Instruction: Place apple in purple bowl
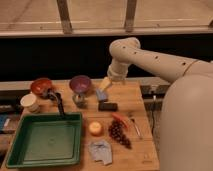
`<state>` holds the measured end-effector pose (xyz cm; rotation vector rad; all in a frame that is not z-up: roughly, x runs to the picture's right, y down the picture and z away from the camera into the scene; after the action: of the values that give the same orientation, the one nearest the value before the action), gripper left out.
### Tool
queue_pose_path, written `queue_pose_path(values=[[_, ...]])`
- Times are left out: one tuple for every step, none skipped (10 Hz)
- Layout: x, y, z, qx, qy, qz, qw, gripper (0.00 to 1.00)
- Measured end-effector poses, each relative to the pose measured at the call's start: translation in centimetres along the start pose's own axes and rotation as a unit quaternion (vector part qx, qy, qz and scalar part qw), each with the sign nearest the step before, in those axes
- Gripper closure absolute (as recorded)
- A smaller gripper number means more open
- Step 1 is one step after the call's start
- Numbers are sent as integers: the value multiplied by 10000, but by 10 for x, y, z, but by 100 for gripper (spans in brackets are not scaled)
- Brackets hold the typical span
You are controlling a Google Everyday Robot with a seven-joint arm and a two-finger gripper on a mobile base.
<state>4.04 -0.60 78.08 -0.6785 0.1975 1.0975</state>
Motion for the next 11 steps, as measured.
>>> queue_pose_path(values=[[0, 0, 0, 1, 1, 1, 10000, 20], [0, 0, 0, 1, 1, 0, 10000, 20], [0, 0, 0, 1, 1, 0, 10000, 20], [0, 0, 0, 1, 0, 0, 10000, 20], [0, 0, 0, 1, 1, 0, 10000, 20], [0, 0, 0, 1, 0, 0, 10000, 20], [0, 0, 0, 7, 3, -5, 10000, 20], [1, 0, 0, 43, 21, -33, 10000, 20], [3, 1, 3, 104, 100, -143, 9998, 20], [6, 9, 9, 116, 180, -316, 9993, 20], [9, 21, 17, 98, 264, -480, 9985, 20]])
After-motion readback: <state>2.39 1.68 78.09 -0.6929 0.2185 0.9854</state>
